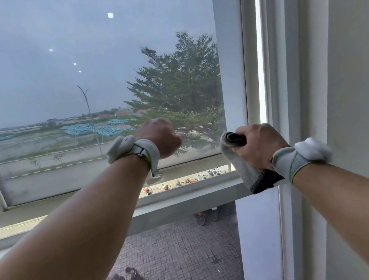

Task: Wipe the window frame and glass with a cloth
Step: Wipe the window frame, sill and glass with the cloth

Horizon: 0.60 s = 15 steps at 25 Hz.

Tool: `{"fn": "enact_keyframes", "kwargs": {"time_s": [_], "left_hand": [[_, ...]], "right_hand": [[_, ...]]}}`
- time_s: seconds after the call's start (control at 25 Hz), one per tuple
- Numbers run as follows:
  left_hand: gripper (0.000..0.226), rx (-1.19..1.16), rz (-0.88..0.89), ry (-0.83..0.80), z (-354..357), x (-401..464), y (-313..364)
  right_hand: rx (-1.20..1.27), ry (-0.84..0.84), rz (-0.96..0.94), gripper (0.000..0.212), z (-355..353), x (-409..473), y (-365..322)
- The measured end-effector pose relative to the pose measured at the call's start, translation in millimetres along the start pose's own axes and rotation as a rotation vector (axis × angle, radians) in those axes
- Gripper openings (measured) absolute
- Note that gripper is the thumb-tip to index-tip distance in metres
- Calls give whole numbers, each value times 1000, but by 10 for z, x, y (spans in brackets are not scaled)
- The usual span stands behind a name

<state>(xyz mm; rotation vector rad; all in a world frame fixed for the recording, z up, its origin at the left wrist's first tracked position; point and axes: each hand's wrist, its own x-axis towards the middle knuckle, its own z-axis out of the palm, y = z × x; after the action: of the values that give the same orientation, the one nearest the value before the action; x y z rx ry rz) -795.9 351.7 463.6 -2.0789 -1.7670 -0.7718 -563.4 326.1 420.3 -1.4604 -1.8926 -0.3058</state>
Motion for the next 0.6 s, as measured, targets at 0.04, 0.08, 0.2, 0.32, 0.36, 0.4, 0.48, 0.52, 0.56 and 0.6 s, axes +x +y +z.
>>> {"fn": "enact_keyframes", "kwargs": {"time_s": [0.04, 0.08, 0.2, 0.32, 0.36, 0.4, 0.48, 0.52, 0.56, 0.6], "left_hand": [[33, 6, 32, -3, 8, 10, 88], [35, -11, 65, -8, 21, 13, 183], [39, -113, 165, -52, 100, 26, 528], [41, -234, 229, -94, 185, 6, 862], [42, -270, 243, -109, 216, 9, 982], [43, -295, 252, -124, 243, 4, 1076], [46, -331, 272, -149, 300, -9, 1239], [47, -341, 281, -153, 326, -14, 1298], [47, -343, 293, -156, 352, -22, 1342], [48, -336, 304, -162, 376, -29, 1379]], "right_hand": [[-27, -4, 18, 5, -34, -6, 77], [-55, -8, 37, 6, -63, -9, 158], [-127, -7, 92, 11, -164, -38, 384], [-186, -25, 83, 15, -271, -83, 509], [-214, -37, 81, 16, -322, -108, 551], [-245, -52, 79, 17, -353, -129, 583], [-323, -81, 70, 15, -390, -178, 659], [-353, -94, 61, 13, -400, -202, 697], [-371, -107, 54, 12, -395, -223, 737], [-386, -117, 49, 12, -387, -243, 768]]}}
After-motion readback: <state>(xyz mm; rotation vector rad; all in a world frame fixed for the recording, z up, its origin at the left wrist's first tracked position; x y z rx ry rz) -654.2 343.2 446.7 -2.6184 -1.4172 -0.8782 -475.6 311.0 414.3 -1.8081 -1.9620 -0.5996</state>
